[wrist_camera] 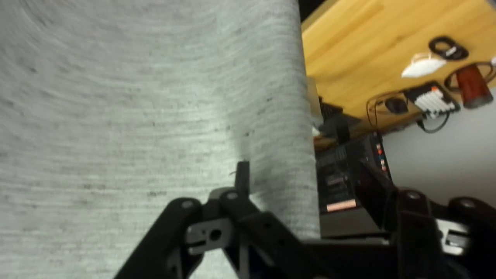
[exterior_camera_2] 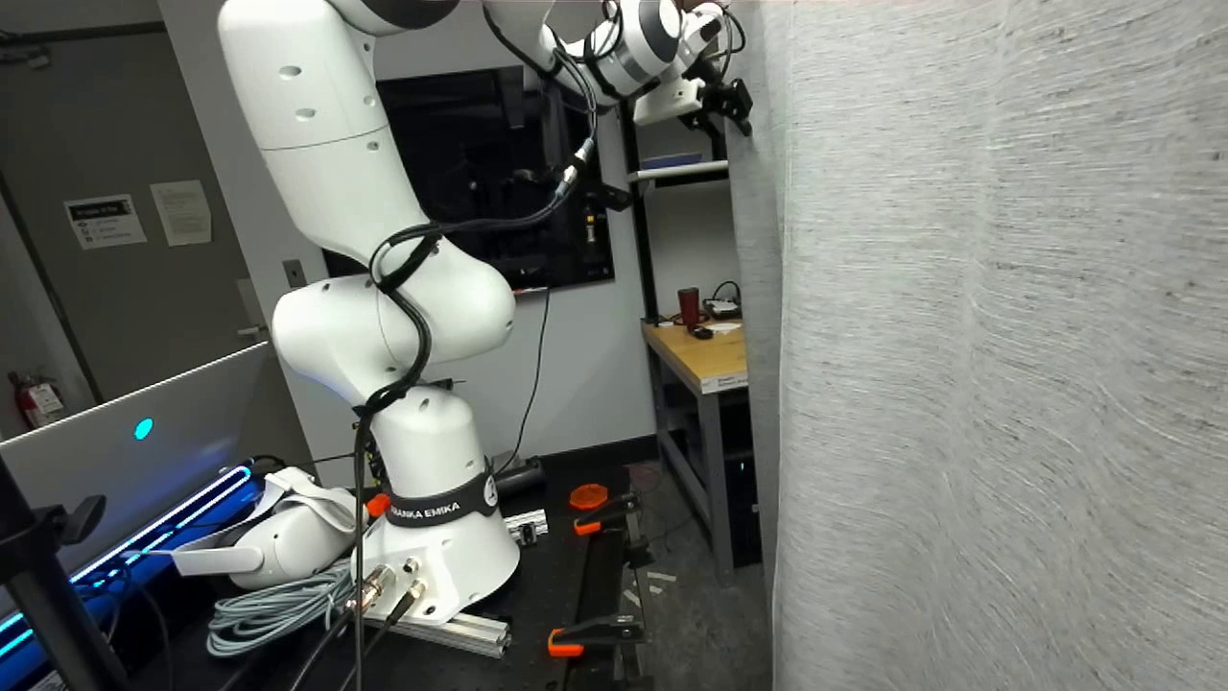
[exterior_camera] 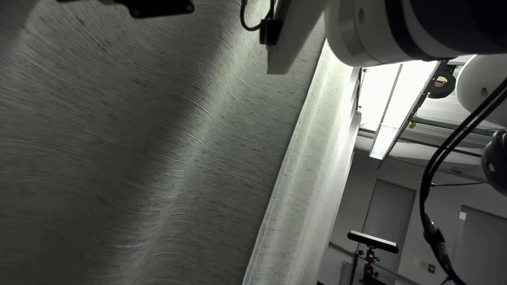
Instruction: Close the curtain
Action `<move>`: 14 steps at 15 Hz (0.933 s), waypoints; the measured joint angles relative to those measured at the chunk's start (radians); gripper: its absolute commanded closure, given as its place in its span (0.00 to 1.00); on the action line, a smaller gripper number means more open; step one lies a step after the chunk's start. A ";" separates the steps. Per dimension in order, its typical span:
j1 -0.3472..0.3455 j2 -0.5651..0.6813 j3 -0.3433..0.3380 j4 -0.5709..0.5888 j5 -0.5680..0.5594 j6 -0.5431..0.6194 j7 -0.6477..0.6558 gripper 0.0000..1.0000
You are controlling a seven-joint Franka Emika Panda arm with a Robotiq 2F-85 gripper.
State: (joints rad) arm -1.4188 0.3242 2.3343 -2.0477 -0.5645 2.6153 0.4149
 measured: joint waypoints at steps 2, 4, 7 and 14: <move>-0.016 0.054 0.052 -0.026 -0.004 -0.149 0.000 0.00; -0.005 0.101 0.071 -0.037 -0.033 -0.270 0.032 0.00; -0.001 0.149 0.090 -0.047 -0.105 -0.380 0.139 0.00; 0.001 0.193 0.127 -0.052 -0.305 -0.533 0.494 0.00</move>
State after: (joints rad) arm -1.4175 0.5169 2.4614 -2.0996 -0.8693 2.0826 0.9094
